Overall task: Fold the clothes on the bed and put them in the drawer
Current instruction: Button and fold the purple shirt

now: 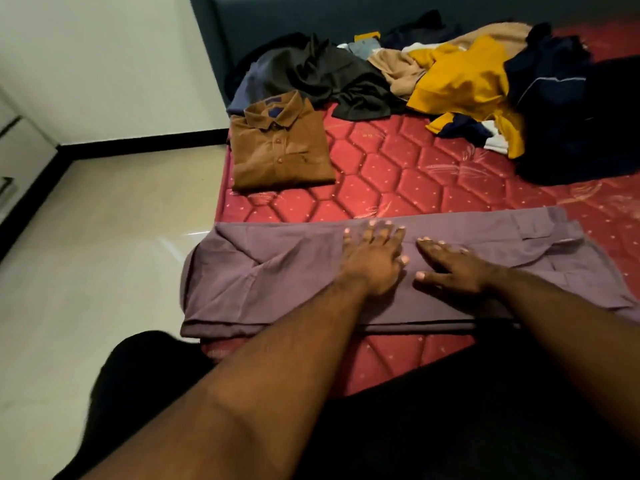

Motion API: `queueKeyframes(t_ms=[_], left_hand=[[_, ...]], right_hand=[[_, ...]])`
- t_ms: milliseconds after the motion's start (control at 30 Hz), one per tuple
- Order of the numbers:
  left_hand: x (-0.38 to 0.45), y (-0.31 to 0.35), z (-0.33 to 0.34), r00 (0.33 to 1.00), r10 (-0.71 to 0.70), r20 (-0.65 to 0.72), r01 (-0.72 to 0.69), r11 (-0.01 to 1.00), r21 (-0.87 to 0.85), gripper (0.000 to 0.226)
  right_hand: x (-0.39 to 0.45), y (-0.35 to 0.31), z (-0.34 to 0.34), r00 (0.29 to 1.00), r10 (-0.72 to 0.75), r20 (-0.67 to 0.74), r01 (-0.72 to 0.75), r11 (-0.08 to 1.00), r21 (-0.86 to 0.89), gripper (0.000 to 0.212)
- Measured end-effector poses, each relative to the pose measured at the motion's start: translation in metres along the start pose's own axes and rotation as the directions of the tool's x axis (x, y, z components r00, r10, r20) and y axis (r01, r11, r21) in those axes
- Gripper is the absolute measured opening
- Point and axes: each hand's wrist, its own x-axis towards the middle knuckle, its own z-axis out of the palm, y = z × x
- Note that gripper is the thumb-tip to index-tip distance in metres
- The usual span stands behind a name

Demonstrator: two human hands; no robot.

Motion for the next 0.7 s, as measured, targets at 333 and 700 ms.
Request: queueKeyframes(t_ms=[333,700], left_hand=[[0.016,0.049,0.036,0.984,-0.169,-0.054,0.175,0.976,0.133,0.067],[0.112,0.197,0.091,0.987,0.156,0.035,-0.16,0.962,0.22,0.095]], right_hand=[[-0.044,0.172,0.011,0.922,-0.104,-0.372,0.043,0.985,-0.17,0.077],[-0.063,0.214,-0.032,0.701,0.695,-0.159,-0.279,0.472,0.836,0.086]])
